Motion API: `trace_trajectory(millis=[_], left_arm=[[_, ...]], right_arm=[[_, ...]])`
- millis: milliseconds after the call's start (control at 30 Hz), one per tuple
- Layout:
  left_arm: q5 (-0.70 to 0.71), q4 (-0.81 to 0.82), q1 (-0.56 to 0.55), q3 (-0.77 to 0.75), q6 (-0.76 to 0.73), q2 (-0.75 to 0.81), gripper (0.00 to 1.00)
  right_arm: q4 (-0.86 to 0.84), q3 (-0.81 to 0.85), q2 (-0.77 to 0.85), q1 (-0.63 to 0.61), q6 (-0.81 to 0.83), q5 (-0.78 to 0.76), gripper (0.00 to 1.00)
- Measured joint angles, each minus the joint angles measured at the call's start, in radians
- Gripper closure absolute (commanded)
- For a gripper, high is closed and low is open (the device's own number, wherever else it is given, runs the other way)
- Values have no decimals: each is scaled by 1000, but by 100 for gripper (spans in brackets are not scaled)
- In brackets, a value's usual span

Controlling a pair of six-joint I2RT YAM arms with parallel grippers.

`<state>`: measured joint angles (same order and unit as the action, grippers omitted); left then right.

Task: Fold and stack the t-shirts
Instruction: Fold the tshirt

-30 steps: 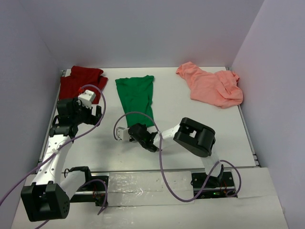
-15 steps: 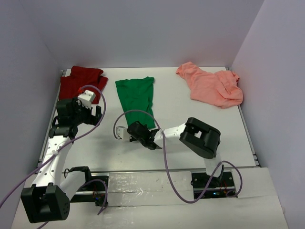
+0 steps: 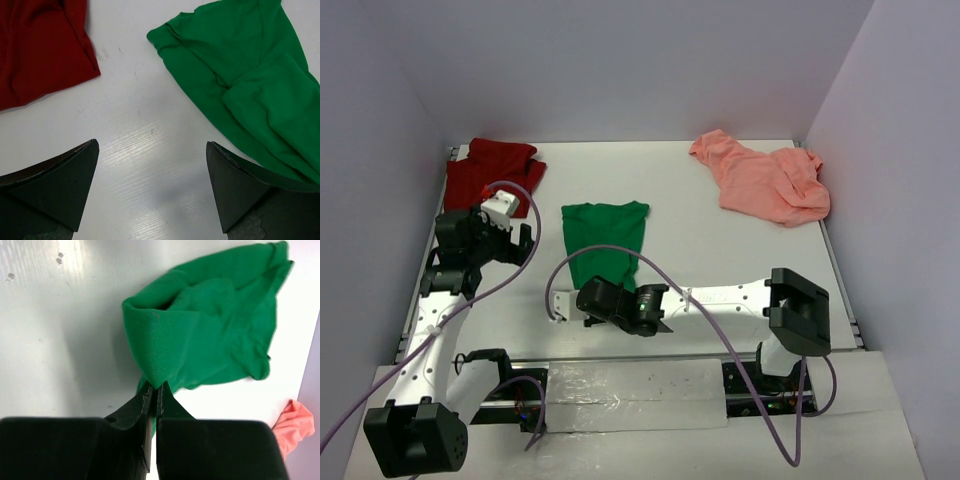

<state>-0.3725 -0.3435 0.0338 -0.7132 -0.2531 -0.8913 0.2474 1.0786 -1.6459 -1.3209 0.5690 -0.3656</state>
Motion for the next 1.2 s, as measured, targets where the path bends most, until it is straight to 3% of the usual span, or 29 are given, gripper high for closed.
trace_trajectory(millis=[200, 333, 500, 667, 833, 1200], left_arm=[[-9, -22, 0, -8, -3, 7, 2], [-14, -34, 0, -13, -4, 7, 2], [-18, -35, 0, -31, -9, 7, 2], [-18, -37, 0, -32, -17, 7, 2], [-18, -42, 0, -32, -18, 7, 2], [-29, -42, 0, -35, -18, -6, 2]], right_arm=[[116, 103, 37, 19, -11, -14, 100], [152, 213, 27, 101, 18, -6, 100], [133, 438, -95, 286, 49, -4, 100], [111, 564, -245, 388, 69, -1, 100], [108, 615, -357, 409, 80, 21, 100], [79, 660, -446, 416, 110, 37, 100]])
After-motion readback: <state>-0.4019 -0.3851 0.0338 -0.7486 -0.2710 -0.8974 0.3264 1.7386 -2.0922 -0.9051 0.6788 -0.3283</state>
